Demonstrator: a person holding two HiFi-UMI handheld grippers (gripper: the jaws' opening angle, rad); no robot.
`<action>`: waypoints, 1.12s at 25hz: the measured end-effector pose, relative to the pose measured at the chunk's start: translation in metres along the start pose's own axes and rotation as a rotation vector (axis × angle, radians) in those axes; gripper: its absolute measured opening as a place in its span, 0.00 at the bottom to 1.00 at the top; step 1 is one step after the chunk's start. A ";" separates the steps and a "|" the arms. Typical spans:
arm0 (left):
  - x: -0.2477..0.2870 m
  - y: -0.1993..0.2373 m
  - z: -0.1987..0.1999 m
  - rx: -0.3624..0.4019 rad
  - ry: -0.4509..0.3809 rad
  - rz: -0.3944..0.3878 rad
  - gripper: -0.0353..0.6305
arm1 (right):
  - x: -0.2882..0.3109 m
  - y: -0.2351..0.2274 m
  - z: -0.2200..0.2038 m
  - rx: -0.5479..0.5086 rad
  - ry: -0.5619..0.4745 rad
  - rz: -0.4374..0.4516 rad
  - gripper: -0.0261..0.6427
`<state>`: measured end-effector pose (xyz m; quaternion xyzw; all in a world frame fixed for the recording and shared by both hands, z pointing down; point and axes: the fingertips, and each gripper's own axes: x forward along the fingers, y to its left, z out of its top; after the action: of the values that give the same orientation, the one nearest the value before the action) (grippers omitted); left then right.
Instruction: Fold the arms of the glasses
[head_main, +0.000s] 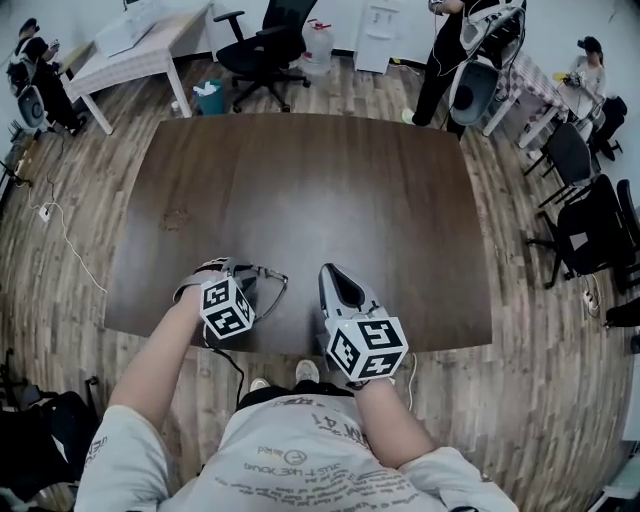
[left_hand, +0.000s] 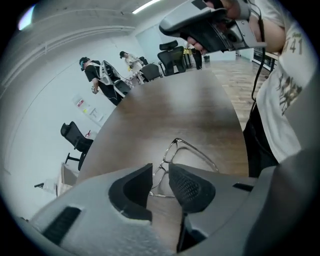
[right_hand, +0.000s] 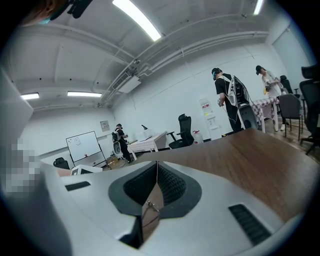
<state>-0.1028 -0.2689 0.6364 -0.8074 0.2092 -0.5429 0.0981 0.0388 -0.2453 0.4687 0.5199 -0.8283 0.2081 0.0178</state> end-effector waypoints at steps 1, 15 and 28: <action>0.007 0.002 0.002 0.022 0.008 -0.012 0.22 | 0.000 -0.004 -0.001 -0.003 0.004 -0.001 0.06; 0.074 -0.007 -0.008 0.188 0.183 -0.160 0.21 | -0.005 -0.057 0.002 0.011 0.030 -0.061 0.06; 0.078 -0.011 -0.011 0.192 0.221 -0.240 0.11 | -0.001 -0.065 0.001 0.018 0.034 -0.063 0.06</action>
<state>-0.0854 -0.2932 0.7097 -0.7489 0.0682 -0.6536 0.0856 0.0964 -0.2691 0.4886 0.5423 -0.8092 0.2238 0.0339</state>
